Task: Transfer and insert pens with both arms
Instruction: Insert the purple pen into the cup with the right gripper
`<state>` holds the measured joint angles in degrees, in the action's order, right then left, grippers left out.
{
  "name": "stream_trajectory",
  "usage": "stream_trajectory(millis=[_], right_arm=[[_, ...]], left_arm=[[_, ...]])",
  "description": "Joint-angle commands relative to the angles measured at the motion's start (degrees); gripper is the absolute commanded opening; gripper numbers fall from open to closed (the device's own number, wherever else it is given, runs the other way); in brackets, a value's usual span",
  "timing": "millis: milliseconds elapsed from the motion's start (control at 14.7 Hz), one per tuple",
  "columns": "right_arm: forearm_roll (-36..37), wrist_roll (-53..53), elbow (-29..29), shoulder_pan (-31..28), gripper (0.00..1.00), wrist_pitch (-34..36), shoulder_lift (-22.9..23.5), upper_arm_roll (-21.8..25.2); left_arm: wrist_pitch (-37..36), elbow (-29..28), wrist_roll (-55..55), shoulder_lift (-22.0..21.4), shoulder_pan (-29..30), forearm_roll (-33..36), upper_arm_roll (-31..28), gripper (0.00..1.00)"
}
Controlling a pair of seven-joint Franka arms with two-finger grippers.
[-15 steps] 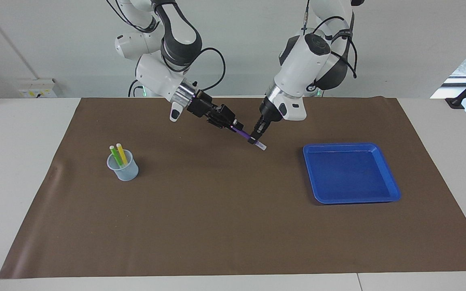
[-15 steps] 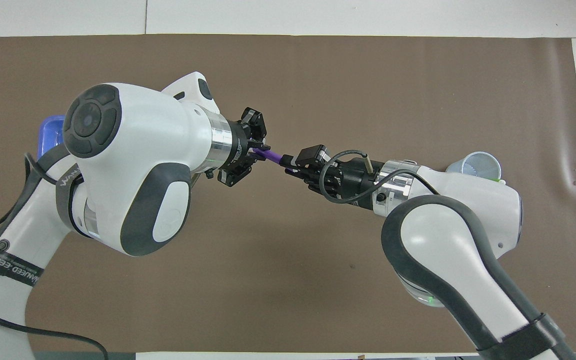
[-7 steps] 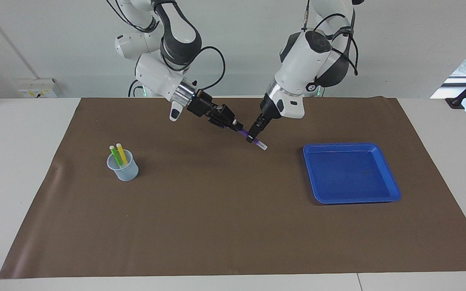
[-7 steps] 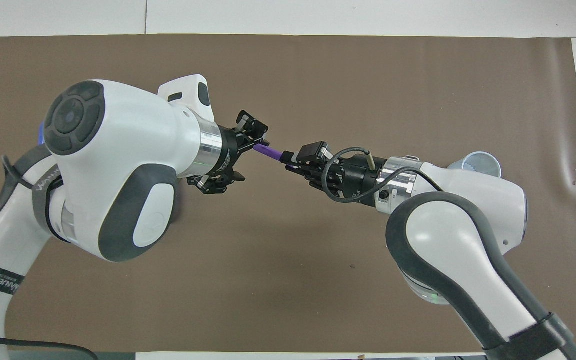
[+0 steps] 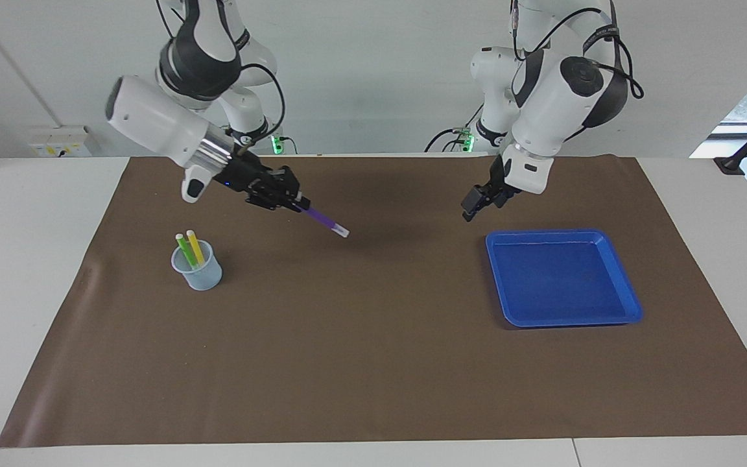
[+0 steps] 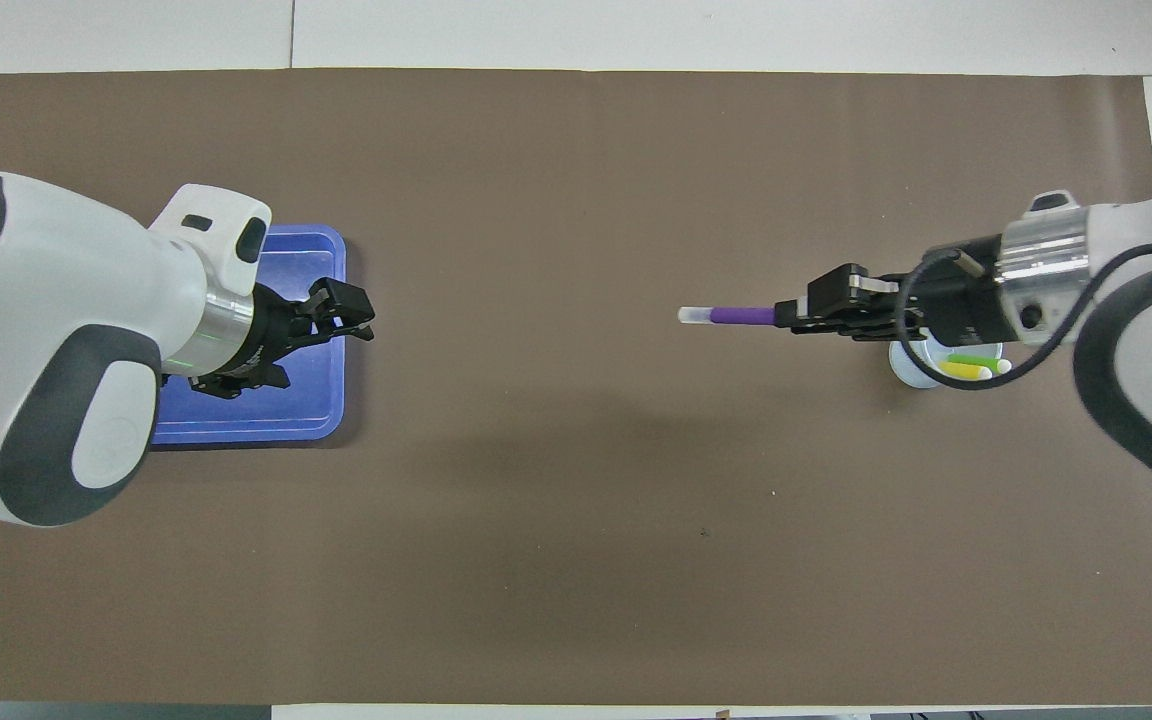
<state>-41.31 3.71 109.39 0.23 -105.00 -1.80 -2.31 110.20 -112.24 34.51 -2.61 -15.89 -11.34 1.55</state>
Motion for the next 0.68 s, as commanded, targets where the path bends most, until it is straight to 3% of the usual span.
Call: stream_trajectory(millis=[0, 136, 341, 614], right_arm=[[14.4, 9.0, -9.1, -5.5, 0.00, 9.4, 3.3, -0.9], [26.7, 17.0, -11.9, -6.5, 0.00, 11.5, 4.1, -0.9], [40.8, 21.1, -8.3, -6.2, 0.00, 8.3, 3.0, -0.9], [44.3, 21.3, 0.6, -6.3, 0.00, -0.4, 0.7, -0.8]], left_arm=[[-0.6, -4.0, -14.7, -3.1, 7.8, 1.1, 0.4, 1.00], [-1.5, -3.7, -24.7, -3.1, 13.1, 2.8, 0.4, 1.00], [-2.8, 0.2, -35.3, -2.4, 19.7, 5.6, 0.4, 1.00], [-9.3, 10.2, -36.6, 0.6, 21.2, 5.9, 0.4, 1.00]])
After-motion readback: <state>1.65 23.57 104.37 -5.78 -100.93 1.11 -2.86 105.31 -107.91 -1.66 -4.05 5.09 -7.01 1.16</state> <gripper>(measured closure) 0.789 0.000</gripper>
